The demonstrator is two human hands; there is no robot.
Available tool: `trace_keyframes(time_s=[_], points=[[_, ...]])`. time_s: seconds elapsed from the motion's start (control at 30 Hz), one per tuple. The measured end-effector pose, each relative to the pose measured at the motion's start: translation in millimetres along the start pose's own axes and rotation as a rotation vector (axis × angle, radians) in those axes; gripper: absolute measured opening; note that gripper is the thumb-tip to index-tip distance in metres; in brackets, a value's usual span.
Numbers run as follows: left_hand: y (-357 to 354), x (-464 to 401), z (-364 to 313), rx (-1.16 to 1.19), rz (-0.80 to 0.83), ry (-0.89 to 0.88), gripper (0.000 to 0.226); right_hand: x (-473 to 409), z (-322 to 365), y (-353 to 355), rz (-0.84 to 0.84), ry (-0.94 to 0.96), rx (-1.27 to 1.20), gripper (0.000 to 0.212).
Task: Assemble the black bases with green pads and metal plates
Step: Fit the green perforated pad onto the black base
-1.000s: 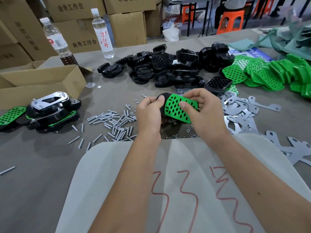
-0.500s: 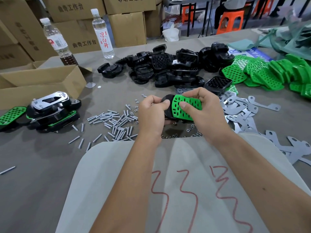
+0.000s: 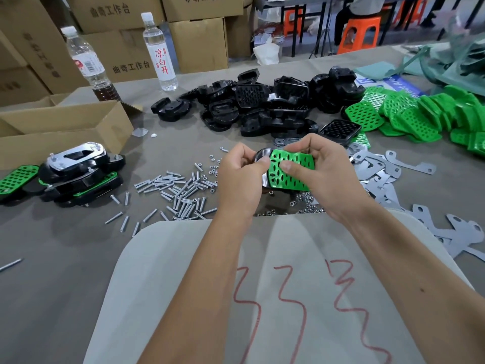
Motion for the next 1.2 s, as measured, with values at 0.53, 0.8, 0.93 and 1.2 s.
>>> trace_keyframes(time_s=[0.53,0.8,0.93,1.2], points=[[6.8,-6.4,22.5,0.097,0.009,0.12,0.037,4.6,-11.9,11.2,-0.283,-0.089,0.318,0.051],[-3.2,-9.0,28.2,0.341,0.067,0.199,0.02,6.6,-8.8,-13.0,0.2,-0.265,-0.385,0.028],[-2.5,-11.0,28.9,0.404,0.132,0.236,0.021,6.4,-8.8,-12.7,0.285,-0.279,-0.449,0.036],[-2.6,-7.8,23.1,0.387,0.105,0.214,0.033,3.4,-11.2,-11.6,0.28,-0.257,-0.48,0.038]])
Point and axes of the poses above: each hand's wrist, its own x-axis away from the middle knuckle, its own y-axis out of the back of the hand, z = x × y, the point moved 7 cm from there along -x, towards the middle knuckle, and after that the axes turned 3 degrees about -y, right-handed, at the moved point
